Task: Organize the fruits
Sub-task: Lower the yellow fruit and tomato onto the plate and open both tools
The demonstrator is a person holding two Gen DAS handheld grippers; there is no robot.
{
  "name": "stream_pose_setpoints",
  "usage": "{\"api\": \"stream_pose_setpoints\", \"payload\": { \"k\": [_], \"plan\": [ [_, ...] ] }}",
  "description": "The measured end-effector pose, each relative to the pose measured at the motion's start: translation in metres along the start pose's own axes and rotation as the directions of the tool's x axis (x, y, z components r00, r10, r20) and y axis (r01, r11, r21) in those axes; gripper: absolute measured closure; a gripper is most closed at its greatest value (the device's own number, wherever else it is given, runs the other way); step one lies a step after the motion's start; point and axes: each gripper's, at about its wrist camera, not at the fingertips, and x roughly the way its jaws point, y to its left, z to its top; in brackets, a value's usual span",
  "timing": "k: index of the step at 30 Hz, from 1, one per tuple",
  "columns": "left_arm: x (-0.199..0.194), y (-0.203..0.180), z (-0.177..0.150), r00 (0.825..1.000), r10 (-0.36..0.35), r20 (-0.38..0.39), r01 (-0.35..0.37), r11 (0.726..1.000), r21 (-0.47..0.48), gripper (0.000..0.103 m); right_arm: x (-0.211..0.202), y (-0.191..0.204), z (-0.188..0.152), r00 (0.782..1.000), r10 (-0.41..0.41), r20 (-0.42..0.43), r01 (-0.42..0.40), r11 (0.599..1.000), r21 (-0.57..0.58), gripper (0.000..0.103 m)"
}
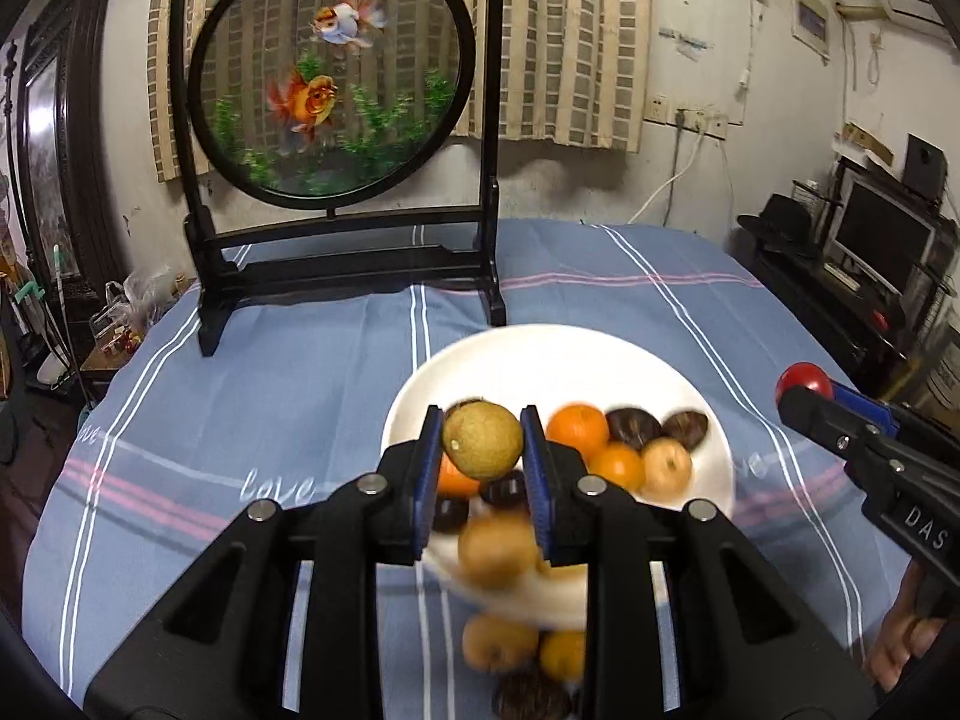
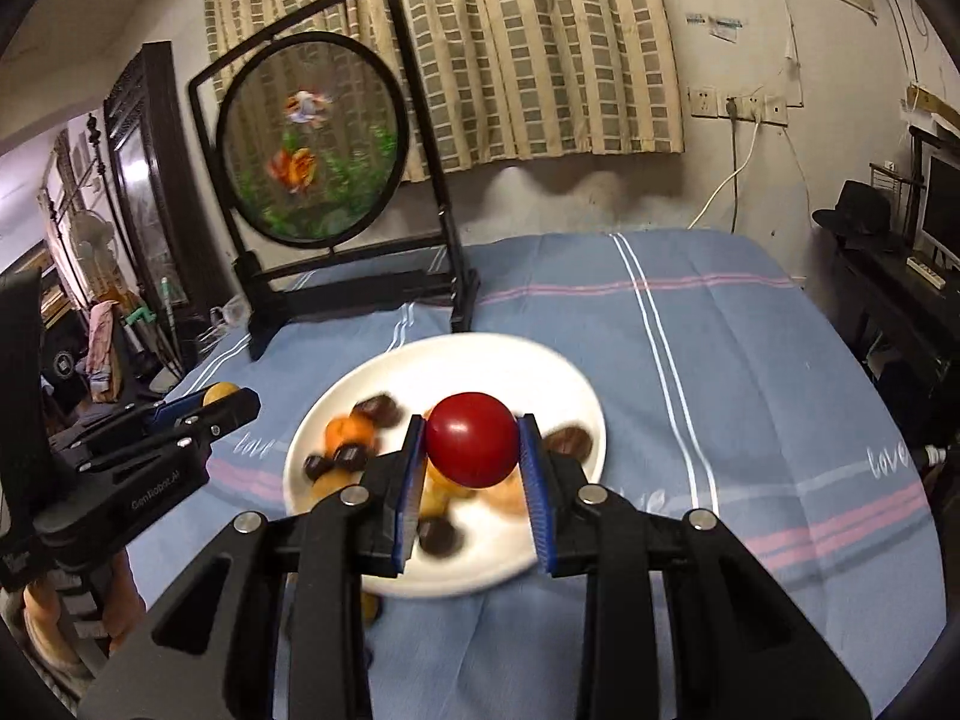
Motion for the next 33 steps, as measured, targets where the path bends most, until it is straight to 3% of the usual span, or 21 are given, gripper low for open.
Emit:
{"api": "stream_pose_setpoints", "payload": {
  "k": [11,19,33],
  "plan": [
    [0.104,0.0,0.023,0.995,0.061,-0.079,-0.059,0.998,0.02,0.077,0.101,-0.014,0.019,0.995,-0.035,-0.089,0.033,0.999,-0.019,0.072],
    [0.124,-0.001,0.022,0.994,0.06,-0.091,-0.056,0.997,0.046,0.077,0.137,-0.015,0.017,0.989,-0.034,-0.141,0.028,0.999,-0.041,0.072],
    [0.136,-0.012,0.014,0.993,0.051,-0.111,-0.041,0.995,0.089,0.076,0.148,-0.018,0.012,0.982,-0.042,-0.187,0.036,0.999,-0.039,0.071]
  ]
}}
